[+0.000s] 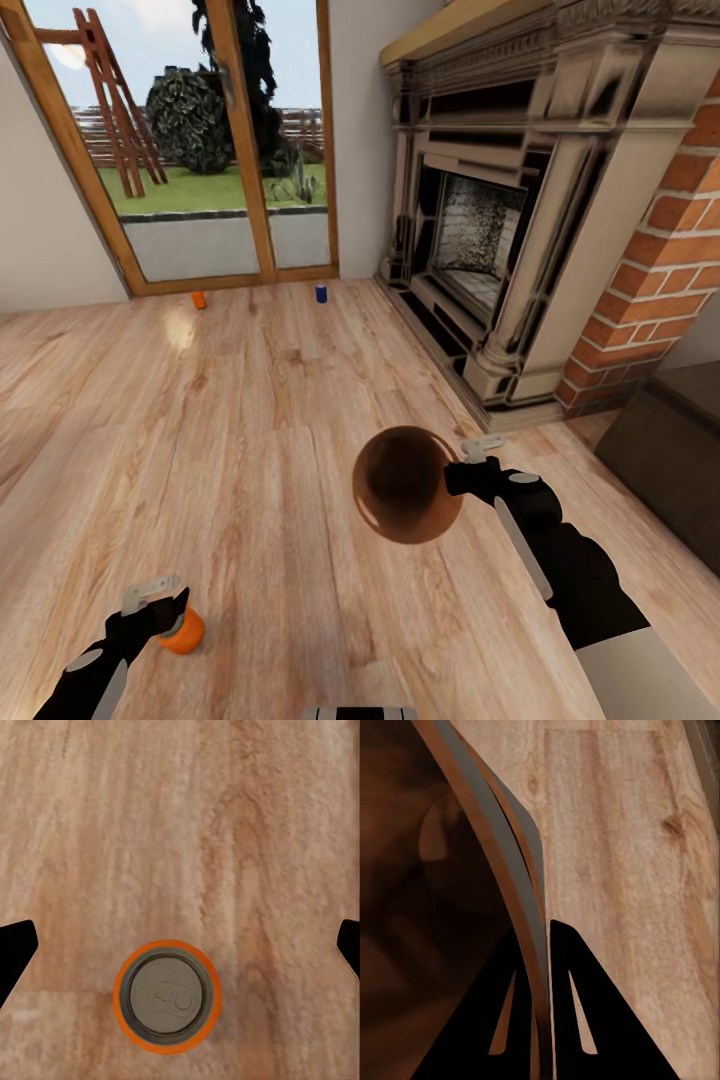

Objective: Put the three can of soda from the living room inside the tash can in the kitchen.

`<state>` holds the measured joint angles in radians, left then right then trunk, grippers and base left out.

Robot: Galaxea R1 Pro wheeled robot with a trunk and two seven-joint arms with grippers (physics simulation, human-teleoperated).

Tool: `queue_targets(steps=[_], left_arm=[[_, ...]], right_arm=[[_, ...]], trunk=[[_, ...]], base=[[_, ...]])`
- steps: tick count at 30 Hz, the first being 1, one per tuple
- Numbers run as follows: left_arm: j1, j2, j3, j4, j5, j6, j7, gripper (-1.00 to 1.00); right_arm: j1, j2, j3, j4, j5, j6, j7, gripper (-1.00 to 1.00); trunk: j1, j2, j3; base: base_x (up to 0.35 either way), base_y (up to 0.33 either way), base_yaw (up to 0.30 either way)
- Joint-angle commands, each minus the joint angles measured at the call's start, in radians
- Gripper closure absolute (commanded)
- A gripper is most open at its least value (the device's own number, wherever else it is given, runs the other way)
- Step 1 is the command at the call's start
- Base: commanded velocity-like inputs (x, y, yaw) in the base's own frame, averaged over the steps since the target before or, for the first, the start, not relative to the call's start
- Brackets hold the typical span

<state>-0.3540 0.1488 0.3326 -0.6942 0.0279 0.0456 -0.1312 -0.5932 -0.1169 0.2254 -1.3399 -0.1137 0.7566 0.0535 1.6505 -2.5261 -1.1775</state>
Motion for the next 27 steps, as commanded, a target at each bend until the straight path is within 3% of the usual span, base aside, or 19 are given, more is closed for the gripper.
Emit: queue_targets(steps=[1,11,27], left_arm=[[0.0,0.0,0.0,0.0,0.0,0.0,0.0,-1.0],[0.0,0.0,0.0,-0.003,0.003,0.0,-0.002,-1.0],[0.0,-0.003,-0.001,0.003,-0.006,0.001,-0.004,-1.0]], right_arm=[[0.0,0.0,0.002,-0.001,-0.017,0.0,0.004,1.0],[0.0,0.0,0.019,-0.001,-0.016,0.001,0.001,1.0],[-0.003,0.0,0.015,0.0,-0.015,0.009,-0.002,1.0]], trunk=[[0.0,0.0,0.0],[0.0,0.0,0.0],[0.007,-0.004,-0.062]], base=[[0.054,-0.032,0.0],[0.011,-0.006,0.0],[0.0,0.0,0.0]])
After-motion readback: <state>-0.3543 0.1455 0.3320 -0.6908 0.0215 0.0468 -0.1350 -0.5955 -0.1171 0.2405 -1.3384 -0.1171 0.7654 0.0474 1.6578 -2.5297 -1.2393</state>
